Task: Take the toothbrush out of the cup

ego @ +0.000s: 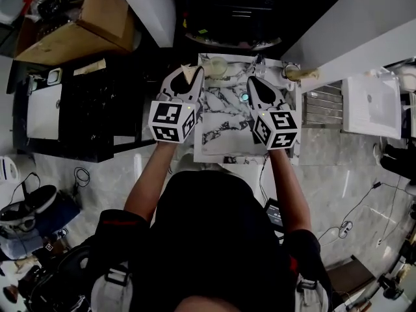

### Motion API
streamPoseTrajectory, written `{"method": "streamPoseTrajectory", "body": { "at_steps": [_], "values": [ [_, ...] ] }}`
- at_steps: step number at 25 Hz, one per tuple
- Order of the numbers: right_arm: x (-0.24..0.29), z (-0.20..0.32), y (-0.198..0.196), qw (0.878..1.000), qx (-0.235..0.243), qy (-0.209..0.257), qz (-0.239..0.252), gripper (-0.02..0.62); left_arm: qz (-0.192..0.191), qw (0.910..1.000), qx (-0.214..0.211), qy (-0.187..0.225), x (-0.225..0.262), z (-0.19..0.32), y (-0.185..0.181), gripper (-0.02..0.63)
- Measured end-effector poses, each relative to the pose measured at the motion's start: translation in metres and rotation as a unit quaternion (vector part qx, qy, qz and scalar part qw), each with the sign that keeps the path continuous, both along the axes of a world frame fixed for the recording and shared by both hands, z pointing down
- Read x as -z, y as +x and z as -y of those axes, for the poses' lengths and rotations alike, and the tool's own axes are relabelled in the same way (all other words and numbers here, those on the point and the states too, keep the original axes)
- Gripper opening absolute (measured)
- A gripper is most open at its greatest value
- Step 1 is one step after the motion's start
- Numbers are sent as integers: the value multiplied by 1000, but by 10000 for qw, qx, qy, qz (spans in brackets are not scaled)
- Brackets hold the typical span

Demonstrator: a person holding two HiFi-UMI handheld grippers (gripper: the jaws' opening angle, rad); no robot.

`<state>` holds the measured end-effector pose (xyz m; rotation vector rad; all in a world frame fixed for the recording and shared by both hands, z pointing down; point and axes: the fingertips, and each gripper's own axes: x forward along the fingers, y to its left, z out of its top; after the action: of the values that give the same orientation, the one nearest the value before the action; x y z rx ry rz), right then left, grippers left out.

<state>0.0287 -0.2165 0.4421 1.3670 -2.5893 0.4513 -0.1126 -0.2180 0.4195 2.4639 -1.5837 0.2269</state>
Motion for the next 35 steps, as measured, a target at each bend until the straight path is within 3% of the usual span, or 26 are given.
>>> {"method": "streamPoseTrajectory", "body": {
  "at_steps": [12,21,29,35],
  "values": [
    [16,-16,-46,9991,357,210,-49,35,125,9995,119,281,18,-37,-25,83],
    [31,-29,-77,9985,415,331,-106,35,-261,9991,318,111,18,-53,-60,83],
    [39,-45,-94,9979,419,426,-240,35,-198,9997,-26,160,28,-62,-56,83],
    [43,-51,-93,9992,241,329,-35,35,-373,9991,-188,103,29,-68,-57,83]
  ]
}}
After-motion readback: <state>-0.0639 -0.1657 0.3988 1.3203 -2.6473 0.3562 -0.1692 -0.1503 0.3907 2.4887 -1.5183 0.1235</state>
